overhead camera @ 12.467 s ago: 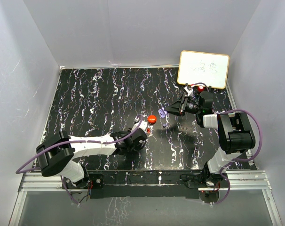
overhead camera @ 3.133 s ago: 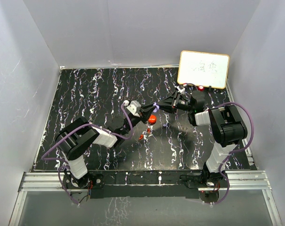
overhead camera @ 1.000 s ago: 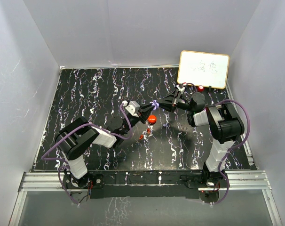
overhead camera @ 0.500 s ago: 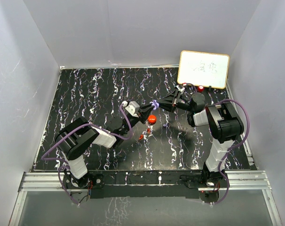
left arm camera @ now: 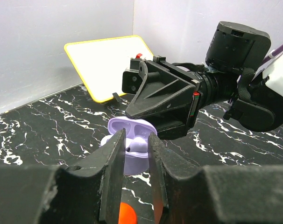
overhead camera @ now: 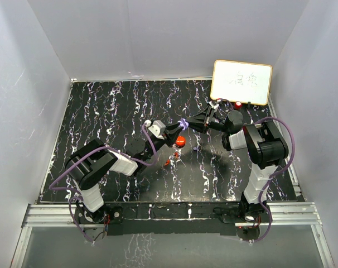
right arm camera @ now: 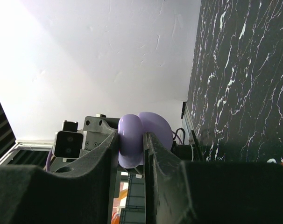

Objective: Insert the wireless bluetooth earbuds into the charging case
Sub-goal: Place the earbud in the charging case.

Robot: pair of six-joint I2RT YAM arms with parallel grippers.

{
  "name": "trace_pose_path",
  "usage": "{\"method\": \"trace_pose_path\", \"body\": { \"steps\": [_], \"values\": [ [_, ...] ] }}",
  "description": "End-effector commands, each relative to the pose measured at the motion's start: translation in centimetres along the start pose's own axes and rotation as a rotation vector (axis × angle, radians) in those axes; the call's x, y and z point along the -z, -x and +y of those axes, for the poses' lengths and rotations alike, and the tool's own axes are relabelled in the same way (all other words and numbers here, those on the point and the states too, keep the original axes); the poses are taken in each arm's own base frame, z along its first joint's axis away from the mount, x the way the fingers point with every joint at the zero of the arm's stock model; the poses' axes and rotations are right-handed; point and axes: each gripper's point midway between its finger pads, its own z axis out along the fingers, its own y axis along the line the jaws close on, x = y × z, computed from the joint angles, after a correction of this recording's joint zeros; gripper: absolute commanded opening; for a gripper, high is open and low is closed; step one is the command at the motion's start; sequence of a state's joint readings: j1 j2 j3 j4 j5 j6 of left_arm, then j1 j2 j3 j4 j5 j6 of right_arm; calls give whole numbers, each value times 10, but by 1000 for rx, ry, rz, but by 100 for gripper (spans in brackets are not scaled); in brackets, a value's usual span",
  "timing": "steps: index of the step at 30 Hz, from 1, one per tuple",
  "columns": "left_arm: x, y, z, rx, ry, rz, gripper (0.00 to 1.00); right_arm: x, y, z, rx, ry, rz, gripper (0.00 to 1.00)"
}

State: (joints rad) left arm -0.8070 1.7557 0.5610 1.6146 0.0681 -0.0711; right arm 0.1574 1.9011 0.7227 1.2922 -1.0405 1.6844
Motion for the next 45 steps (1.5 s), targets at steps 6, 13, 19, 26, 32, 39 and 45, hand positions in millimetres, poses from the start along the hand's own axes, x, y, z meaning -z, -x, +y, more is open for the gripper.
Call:
{"method": "trace_pose_path", "body": {
  "steps": [6, 13, 19, 26, 32, 39, 45],
  "values": [
    [-4, 61, -5, -12, -30, -211, 26, -4, 3, 16, 77, 55, -4, 0],
    [12, 94, 19, -20, 118, -278, 38, -3, 3, 14, 83, 52, -5, 0],
    [34, 111, 47, -66, 280, -184, 45, 0, 9, 0, 113, -4, -22, 0],
    [37, 68, 45, 24, 297, 145, 68, 11, 30, -17, 184, -110, -87, 0],
    [40, 30, 26, 126, 229, 321, 98, 28, 50, -23, 240, -179, -150, 0],
    [40, -1, 0, 188, 153, 427, 99, 59, 78, -25, 318, -296, -248, 0],
    [34, -46, -28, 77, 104, 594, 98, 74, 88, -15, 340, -315, -292, 0]
  ]
}}
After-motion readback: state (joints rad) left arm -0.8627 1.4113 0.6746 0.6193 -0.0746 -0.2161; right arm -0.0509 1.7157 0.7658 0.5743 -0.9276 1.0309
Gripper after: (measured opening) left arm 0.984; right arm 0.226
